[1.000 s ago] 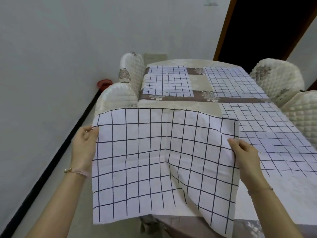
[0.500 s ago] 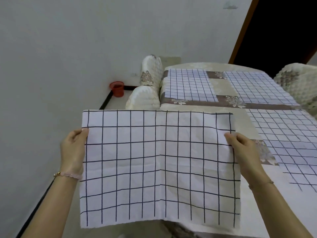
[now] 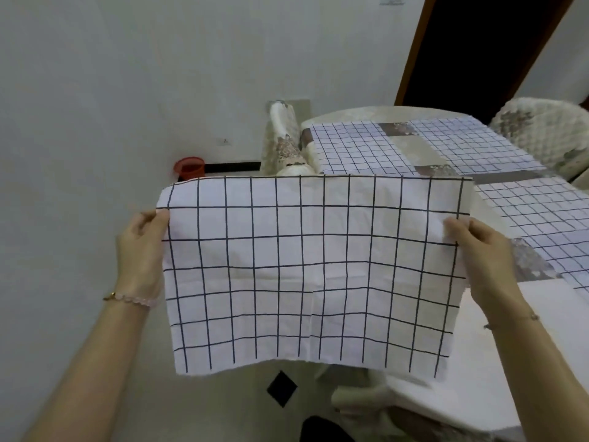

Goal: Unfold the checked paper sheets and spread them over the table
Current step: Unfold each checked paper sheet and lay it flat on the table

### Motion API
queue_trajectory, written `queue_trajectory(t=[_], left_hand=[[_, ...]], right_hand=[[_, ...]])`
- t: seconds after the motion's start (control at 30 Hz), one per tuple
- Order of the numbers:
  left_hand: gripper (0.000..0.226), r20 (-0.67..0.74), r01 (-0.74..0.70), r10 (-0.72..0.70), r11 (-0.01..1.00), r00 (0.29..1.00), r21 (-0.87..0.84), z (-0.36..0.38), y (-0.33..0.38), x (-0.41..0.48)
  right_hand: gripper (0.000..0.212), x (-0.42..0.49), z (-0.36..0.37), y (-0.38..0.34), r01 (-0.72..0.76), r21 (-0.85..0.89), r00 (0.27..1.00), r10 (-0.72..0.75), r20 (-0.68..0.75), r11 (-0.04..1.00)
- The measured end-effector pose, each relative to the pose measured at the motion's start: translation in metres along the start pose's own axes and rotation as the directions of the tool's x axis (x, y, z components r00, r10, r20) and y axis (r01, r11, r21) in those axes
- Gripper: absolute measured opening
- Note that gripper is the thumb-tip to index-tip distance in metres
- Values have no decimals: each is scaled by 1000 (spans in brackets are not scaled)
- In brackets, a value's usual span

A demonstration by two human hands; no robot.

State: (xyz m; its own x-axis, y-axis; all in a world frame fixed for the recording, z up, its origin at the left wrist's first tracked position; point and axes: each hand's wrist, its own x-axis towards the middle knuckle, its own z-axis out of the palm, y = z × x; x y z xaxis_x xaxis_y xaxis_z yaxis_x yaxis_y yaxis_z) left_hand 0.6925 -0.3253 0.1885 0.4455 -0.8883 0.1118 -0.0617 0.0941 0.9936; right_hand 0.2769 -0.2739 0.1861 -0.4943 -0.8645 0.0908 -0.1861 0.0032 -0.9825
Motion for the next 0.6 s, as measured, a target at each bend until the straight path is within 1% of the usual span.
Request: queue_trajectory(t=[0.07,0.1,0.13,0.2,0.27,0.4,0.5,0.6], left_hand=[[14,3,-18,18,1000,1000,-13,3,4,22],[15,5,-26,26,1000,1000,-13,7,5,32],[15,12,-35,35,999,999,-17,12,7,42],[14,43,-38,39,999,998,-22,24,7,69],[11,77,-35,37,999,996,-29,36,3,87],[12,166,-13,11,1000,986,9,87,-19,138],[11,257,-48,29,997,966,68,137,-31,173],[17,347,-26,-3,997,938,78,185,-37,204]], right_hand=[[23,6,8,-13,-6,16,999,7,-47,1000],[19,11,12,-19,-4,6,998,4,-65,1000],[18,17,16,-23,3,-9,997,-4,-80,1000],[24,34,27,-27,1,-27,993,-4,-115,1000],[26,45,33,-27,-15,-39,989,9,-144,999],[25,83,48,0,-98,-9,982,95,-164,995],[25,107,56,22,-168,1,956,163,-243,986],[24,122,52,34,-201,-9,922,186,-340,980]])
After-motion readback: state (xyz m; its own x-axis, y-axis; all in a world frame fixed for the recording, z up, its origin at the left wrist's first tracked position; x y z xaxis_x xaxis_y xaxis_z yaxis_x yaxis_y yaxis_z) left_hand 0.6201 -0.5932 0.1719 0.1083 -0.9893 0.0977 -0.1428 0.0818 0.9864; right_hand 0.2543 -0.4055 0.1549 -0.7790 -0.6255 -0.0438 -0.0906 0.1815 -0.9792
